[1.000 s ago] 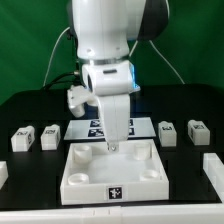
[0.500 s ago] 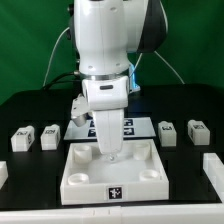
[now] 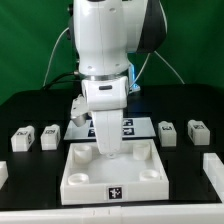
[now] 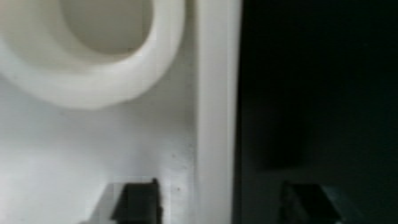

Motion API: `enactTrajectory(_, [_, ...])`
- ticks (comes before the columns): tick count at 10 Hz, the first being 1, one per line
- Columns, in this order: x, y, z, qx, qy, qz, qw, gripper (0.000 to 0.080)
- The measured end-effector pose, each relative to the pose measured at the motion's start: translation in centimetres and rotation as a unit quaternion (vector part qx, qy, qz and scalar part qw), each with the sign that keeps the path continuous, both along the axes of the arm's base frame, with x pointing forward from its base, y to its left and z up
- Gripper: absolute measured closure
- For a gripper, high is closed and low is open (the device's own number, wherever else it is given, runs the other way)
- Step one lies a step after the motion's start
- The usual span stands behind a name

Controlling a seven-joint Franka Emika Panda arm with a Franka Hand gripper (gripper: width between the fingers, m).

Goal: Assemble one leg

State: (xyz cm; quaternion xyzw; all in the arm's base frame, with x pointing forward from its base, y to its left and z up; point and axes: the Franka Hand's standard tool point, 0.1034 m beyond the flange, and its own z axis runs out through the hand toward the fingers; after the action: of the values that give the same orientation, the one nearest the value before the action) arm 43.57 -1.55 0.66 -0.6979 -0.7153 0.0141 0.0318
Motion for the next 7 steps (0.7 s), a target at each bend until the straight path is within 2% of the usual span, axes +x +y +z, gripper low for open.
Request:
enactTrajectory(1, [0.00,0.00,0.00,0.000,0.000,0.000,1.000,0.0609])
enactTrajectory(2, [0.14,-0.02,0.08,0.000,-0.003,0.000,1.000,0.0741])
enactTrajectory(7, [0.30,-0.03,0.16,0.000,-0.006,0.000,1.000,0.0741])
